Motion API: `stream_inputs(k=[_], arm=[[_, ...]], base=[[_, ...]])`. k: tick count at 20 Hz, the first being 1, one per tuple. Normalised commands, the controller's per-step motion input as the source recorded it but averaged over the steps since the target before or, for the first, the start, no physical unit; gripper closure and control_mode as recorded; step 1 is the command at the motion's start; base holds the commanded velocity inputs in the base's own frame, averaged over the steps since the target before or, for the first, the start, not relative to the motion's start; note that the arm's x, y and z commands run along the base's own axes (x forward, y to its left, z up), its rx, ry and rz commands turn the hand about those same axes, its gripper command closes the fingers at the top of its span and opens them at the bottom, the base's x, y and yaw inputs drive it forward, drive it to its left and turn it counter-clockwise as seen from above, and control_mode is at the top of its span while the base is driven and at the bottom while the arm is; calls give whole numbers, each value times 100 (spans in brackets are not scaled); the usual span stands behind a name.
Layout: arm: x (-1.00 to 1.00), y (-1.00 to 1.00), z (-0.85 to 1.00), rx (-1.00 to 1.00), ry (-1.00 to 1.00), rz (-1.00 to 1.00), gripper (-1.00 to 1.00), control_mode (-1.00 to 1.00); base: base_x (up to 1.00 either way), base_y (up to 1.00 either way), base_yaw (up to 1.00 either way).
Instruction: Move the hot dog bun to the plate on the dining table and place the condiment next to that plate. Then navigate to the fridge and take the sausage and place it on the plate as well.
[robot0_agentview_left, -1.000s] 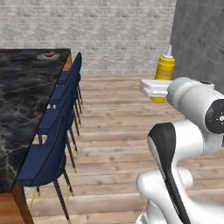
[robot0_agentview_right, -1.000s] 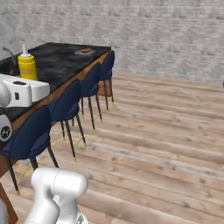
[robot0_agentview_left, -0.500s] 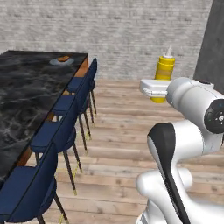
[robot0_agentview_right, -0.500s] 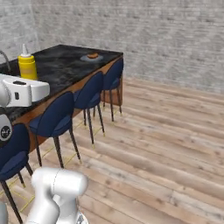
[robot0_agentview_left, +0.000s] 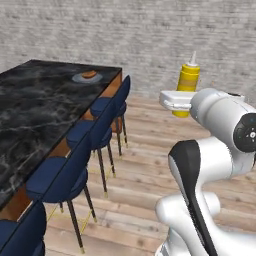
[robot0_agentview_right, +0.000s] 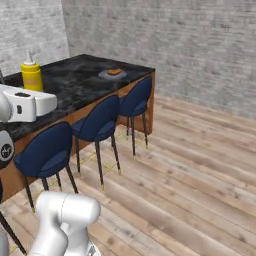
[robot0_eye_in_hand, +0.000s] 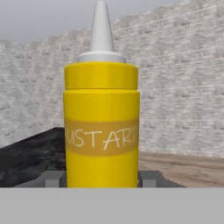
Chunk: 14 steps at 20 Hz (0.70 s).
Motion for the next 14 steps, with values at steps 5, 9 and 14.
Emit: stream_inputs(k=[5, 9, 14], arm=[[0, 0, 0, 0, 0, 0, 100, 100], [0, 0, 0, 0, 0, 0, 100, 100], [0, 0, 0, 0, 0, 0, 100, 100]], base=[[98, -64, 35], [97, -63, 35], [97, -63, 36]])
